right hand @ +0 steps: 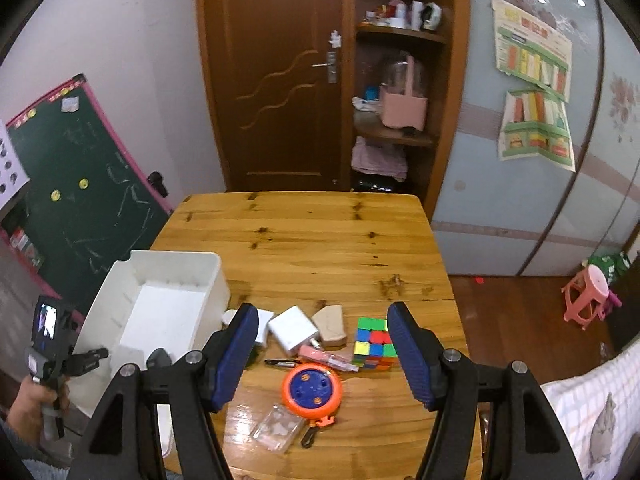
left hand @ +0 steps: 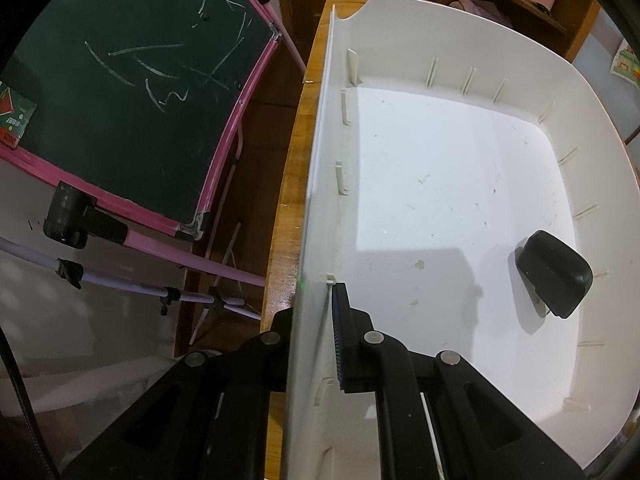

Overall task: Organize rigid objects
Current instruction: 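Move the right gripper back over the table to the Rubik's cube, then grasp the Rubik's cube with the right gripper, then carry the Rubik's cube into the white tray and open the right gripper, then move the right gripper to the orange-and-blue tape-measure reel, then grasp the orange-and-blue reel with the right gripper, then carry the reel into the white tray and open the right gripper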

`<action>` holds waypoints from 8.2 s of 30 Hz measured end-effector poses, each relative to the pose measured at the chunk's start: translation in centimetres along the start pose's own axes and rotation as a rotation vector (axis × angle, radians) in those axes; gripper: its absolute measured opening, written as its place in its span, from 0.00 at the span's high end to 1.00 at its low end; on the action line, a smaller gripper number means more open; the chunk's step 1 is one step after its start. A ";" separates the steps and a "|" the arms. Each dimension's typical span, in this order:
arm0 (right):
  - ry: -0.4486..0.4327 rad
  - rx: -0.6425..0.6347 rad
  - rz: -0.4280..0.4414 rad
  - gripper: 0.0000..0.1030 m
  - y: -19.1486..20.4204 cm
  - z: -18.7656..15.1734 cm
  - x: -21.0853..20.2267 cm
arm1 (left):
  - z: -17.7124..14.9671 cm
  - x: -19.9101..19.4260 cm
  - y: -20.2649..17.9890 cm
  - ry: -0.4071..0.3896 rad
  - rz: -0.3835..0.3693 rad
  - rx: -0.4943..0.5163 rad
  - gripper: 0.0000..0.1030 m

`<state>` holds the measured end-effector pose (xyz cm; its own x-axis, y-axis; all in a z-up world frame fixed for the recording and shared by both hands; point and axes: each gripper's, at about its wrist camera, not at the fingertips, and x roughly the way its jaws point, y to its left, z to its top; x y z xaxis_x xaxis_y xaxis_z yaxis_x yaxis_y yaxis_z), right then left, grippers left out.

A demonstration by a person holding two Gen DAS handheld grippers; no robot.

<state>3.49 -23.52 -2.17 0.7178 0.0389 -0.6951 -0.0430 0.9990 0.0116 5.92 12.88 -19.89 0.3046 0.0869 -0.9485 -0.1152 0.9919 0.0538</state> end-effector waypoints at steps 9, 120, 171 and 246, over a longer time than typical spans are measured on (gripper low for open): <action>0.101 0.083 -0.035 0.34 -2.9 -0.8 4.7 | 0.1 -0.3 -0.3 -0.001 0.002 0.014 0.91; 0.315 -0.286 0.219 0.45 25.3 1.4 17.2 | -0.6 0.2 2.0 -0.004 -0.169 -0.066 0.94; 0.009 0.091 -0.012 0.32 5.4 -1.9 1.1 | -0.8 -0.3 1.2 0.020 -0.102 -0.040 0.94; 0.143 0.035 0.030 0.21 6.2 -2.8 6.4 | -0.8 0.5 1.5 0.040 -0.109 -0.064 0.93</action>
<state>5.88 -17.12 -8.61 0.6101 0.0675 -0.7895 -0.0370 0.9977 0.0567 5.18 14.39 -20.49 0.2811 -0.0261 -0.9593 -0.1444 0.9871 -0.0692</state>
